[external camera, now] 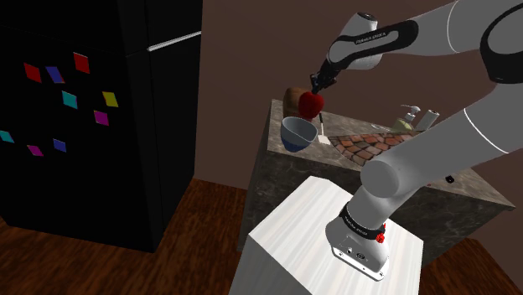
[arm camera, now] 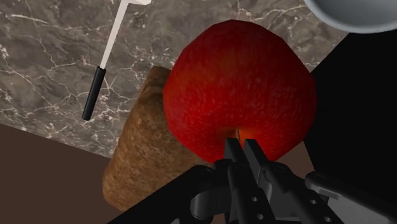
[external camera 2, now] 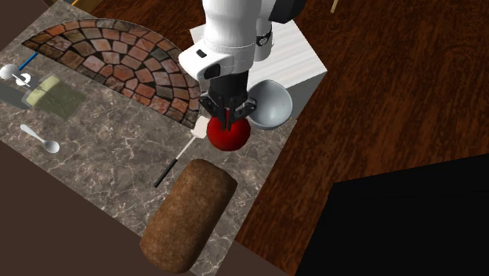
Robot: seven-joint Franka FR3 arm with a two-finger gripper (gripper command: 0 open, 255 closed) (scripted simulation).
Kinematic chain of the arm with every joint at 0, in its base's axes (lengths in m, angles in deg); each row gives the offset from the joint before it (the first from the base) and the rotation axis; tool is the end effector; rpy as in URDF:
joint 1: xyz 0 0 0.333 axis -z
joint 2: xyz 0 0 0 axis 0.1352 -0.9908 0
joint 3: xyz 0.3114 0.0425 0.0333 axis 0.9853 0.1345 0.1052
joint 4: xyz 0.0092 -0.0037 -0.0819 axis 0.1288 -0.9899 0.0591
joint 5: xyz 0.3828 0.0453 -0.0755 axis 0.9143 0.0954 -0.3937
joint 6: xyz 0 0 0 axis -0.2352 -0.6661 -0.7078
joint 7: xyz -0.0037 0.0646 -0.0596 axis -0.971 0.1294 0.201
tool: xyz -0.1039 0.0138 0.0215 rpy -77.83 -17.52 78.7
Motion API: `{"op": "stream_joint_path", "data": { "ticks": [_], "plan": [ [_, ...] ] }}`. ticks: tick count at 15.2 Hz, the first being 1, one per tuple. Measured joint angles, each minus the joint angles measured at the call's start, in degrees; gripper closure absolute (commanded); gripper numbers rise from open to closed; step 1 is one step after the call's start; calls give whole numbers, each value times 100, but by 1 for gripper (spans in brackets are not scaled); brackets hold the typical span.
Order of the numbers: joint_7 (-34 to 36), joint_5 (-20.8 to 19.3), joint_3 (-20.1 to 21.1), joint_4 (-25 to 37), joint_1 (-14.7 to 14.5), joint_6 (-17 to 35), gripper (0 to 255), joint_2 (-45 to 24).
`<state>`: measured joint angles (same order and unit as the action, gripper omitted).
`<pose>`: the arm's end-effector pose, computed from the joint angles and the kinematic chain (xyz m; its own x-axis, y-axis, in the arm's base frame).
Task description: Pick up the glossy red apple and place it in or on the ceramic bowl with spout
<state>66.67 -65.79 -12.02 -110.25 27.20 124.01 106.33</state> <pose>0.3751 -0.2690 0.4865 0.7782 -0.4816 0.4032 -0.5423 -0.8390 0.0446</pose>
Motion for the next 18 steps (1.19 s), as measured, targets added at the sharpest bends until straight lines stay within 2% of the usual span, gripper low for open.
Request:
{"op": "stream_joint_path", "data": {
  "ticks": [18],
  "plan": [
    [-56,107,159,1034,-60,-1400,255,364]
  ]
}}
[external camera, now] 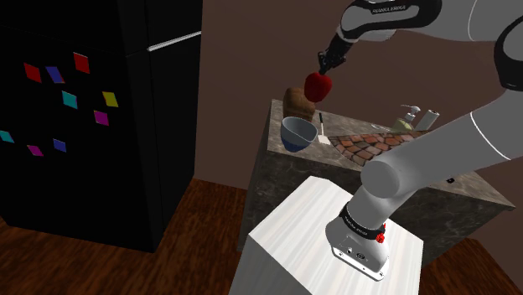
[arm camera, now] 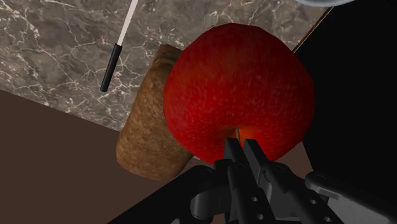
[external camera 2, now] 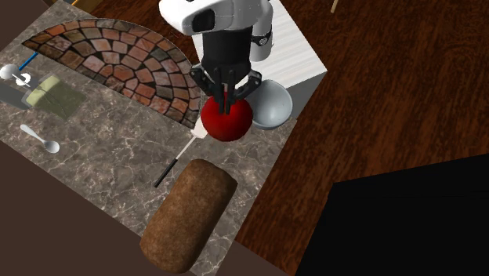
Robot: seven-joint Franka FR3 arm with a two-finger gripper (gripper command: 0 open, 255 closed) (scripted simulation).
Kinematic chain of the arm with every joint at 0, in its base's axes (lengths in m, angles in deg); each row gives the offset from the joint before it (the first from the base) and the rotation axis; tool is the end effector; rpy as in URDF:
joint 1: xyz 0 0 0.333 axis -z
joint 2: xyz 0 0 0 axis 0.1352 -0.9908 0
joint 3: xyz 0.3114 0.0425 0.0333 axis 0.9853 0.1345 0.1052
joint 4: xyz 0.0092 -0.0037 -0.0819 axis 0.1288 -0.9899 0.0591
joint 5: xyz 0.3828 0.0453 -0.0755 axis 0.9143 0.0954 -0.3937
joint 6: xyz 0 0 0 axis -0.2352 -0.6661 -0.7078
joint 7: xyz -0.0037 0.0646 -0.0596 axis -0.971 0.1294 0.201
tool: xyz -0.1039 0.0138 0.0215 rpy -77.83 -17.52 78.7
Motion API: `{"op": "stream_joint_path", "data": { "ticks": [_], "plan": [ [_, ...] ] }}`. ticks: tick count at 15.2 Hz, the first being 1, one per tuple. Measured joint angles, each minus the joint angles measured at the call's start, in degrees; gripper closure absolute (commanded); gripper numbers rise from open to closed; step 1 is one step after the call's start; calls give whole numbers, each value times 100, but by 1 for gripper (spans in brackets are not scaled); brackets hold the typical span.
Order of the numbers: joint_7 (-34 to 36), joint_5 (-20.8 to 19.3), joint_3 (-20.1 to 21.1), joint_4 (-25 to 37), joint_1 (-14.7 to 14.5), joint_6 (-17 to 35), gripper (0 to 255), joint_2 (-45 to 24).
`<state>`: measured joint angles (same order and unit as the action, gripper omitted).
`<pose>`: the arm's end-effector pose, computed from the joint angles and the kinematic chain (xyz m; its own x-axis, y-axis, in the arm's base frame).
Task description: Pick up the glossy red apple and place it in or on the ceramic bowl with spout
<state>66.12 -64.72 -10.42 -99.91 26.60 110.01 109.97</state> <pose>0.3725 -0.2636 0.5777 0.7783 -0.4815 0.4030 -0.5422 -0.8391 0.0445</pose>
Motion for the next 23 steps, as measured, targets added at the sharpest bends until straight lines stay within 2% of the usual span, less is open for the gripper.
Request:
{"op": "stream_joint_path", "data": {
  "ticks": [7,14,23],
  "plan": [
    [593,-55,638,-391,-35,-815,255,1119],
    [1156,136,1320,-369,-176,-1790,255,1974],
    [1327,137,1413,-1099,-196,-1393,255,2279]
  ]
}}
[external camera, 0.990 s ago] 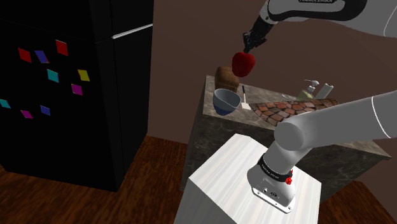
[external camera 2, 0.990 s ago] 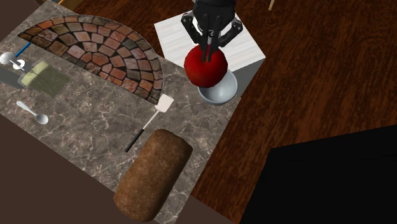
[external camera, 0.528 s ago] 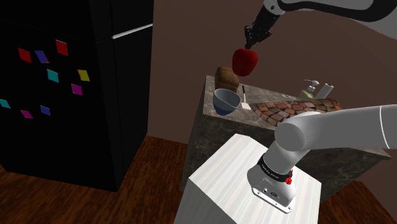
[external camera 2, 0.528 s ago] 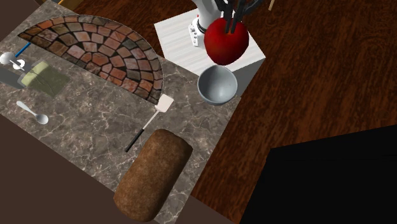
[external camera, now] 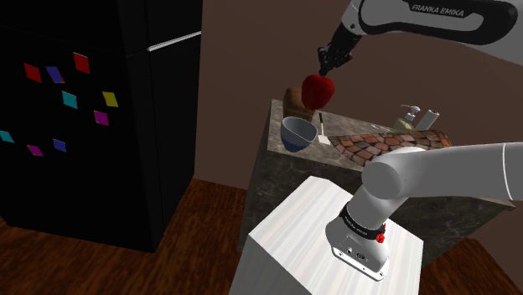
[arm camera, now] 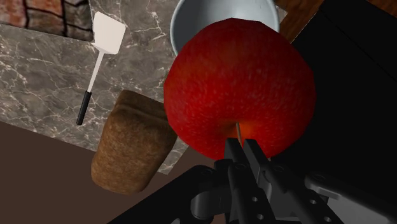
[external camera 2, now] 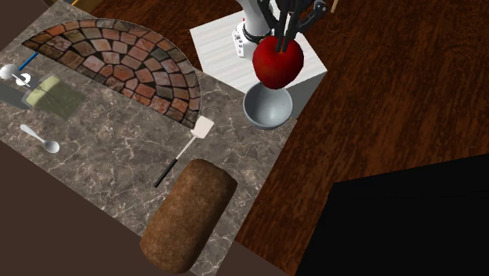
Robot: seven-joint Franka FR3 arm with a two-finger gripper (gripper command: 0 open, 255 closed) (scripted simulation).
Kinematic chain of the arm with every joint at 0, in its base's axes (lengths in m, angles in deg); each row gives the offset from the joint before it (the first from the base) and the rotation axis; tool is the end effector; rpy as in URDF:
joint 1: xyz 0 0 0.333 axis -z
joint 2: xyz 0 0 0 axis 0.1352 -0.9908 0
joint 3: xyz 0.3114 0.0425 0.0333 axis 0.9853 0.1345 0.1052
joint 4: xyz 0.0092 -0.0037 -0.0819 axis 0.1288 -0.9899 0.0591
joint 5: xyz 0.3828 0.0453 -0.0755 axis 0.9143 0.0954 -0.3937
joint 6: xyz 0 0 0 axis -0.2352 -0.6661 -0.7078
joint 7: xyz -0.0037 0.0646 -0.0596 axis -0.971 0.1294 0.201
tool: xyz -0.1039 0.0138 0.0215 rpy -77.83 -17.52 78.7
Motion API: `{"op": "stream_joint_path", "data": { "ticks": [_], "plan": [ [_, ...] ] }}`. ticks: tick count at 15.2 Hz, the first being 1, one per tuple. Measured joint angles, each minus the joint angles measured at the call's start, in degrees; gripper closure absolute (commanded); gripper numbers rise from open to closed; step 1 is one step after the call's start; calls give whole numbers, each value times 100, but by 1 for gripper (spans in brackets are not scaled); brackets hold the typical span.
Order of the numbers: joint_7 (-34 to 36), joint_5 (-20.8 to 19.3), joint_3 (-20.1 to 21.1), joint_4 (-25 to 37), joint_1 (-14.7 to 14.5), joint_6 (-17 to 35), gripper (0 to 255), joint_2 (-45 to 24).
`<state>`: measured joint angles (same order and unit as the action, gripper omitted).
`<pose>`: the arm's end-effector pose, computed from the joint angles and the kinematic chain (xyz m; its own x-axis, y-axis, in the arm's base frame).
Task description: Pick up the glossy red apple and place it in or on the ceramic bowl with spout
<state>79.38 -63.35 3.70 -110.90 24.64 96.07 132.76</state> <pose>0.3078 -0.1018 0.6111 0.7785 -0.4817 0.4024 -0.5423 -0.8390 0.0449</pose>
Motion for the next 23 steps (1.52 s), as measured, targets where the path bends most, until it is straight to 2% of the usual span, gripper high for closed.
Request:
{"op": "stream_joint_path", "data": {
  "ticks": [18,23],
  "plan": [
    [206,-128,-20,-1483,46,1346,255,125],
    [216,-140,-24,-1566,53,1439,255,118]
  ]
}}
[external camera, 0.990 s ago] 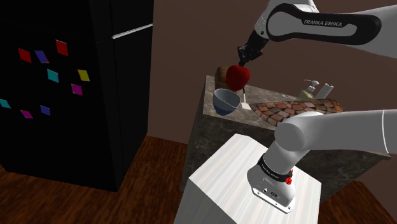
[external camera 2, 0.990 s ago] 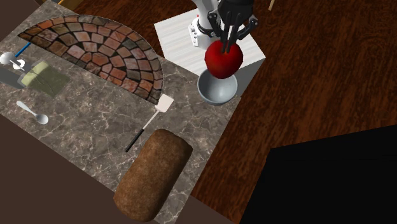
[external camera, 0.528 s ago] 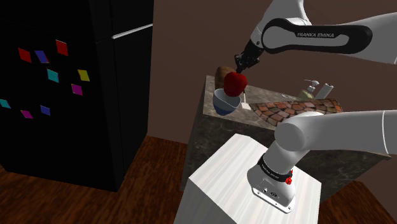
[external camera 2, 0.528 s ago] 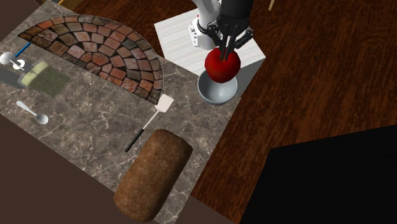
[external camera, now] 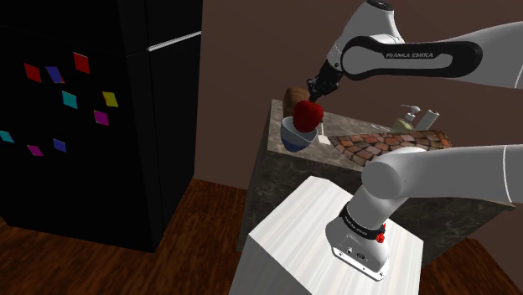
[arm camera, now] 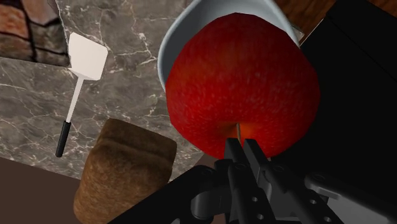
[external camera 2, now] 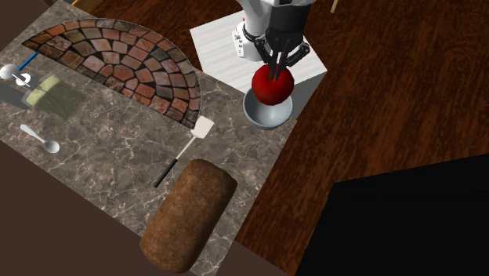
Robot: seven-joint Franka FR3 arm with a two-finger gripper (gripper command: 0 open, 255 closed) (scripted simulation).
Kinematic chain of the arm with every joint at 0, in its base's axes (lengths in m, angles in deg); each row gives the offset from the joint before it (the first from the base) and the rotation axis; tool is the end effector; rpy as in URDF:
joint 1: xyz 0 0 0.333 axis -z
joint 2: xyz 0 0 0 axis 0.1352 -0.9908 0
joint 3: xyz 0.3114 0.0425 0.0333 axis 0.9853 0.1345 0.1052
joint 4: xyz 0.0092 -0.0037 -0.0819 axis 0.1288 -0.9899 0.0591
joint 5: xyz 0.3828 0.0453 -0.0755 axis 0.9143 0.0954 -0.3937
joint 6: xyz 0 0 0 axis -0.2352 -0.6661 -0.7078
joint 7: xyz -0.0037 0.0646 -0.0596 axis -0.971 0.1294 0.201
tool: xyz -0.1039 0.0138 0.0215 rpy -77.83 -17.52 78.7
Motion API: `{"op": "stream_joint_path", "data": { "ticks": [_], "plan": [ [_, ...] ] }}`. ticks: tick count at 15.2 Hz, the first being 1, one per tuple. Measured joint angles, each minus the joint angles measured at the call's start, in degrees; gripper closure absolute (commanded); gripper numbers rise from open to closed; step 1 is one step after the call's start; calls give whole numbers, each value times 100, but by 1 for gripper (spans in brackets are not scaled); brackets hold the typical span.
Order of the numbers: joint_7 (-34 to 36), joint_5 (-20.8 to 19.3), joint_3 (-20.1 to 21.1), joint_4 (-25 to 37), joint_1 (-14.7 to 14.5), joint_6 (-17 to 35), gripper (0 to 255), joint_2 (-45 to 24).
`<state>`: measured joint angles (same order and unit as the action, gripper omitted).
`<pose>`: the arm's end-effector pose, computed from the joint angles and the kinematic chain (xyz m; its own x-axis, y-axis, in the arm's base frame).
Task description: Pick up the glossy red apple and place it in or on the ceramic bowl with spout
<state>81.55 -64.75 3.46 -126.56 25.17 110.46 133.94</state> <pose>0.3082 -0.1022 0.5079 0.7784 -0.4816 0.4026 -0.5423 -0.8390 0.0449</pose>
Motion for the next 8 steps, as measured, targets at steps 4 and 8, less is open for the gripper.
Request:
{"op": "stream_joint_path", "data": {
  "ticks": [4,8],
  "plan": [
    [-1,-1,-1,-2,1,3,0,1],
    [-1,-1,-1,-2,1,3,0,1]
  ]
}}
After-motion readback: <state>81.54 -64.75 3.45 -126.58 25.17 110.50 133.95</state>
